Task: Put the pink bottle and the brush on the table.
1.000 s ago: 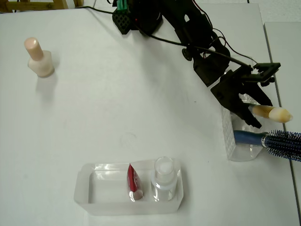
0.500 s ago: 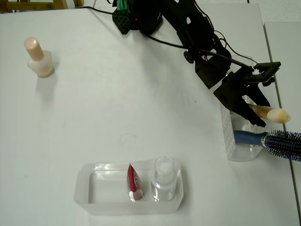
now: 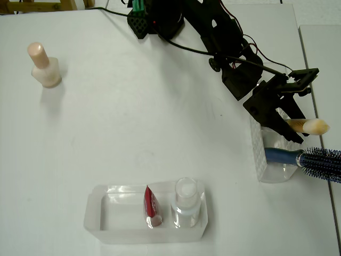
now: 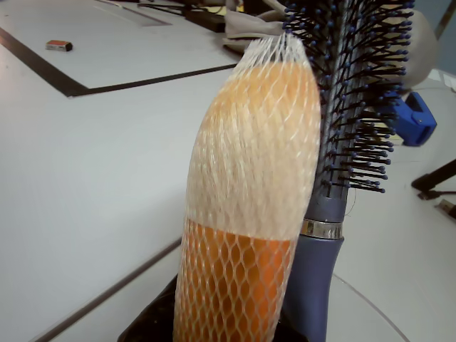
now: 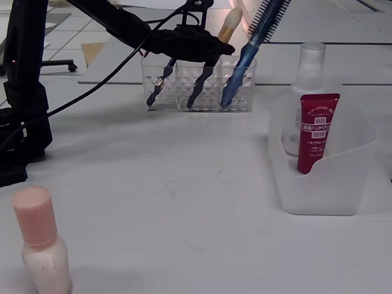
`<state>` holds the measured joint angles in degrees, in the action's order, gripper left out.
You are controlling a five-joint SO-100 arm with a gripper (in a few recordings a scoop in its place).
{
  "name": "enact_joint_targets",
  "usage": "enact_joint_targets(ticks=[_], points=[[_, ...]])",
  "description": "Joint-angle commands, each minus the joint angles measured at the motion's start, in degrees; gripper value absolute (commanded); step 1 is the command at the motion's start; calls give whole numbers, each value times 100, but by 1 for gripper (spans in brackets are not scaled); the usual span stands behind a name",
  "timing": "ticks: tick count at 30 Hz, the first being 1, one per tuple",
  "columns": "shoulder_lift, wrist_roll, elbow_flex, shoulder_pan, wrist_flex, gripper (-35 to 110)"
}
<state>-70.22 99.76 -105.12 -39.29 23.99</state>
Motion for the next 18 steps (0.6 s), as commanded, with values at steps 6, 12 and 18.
enact_joint_targets(ticks=[6, 12, 18], points=[[-1248, -369, 158, -35, -773, 0], [-2101, -650, -44, -35, -1151, 0], [-2751, -949, -185, -35, -1459, 0]])
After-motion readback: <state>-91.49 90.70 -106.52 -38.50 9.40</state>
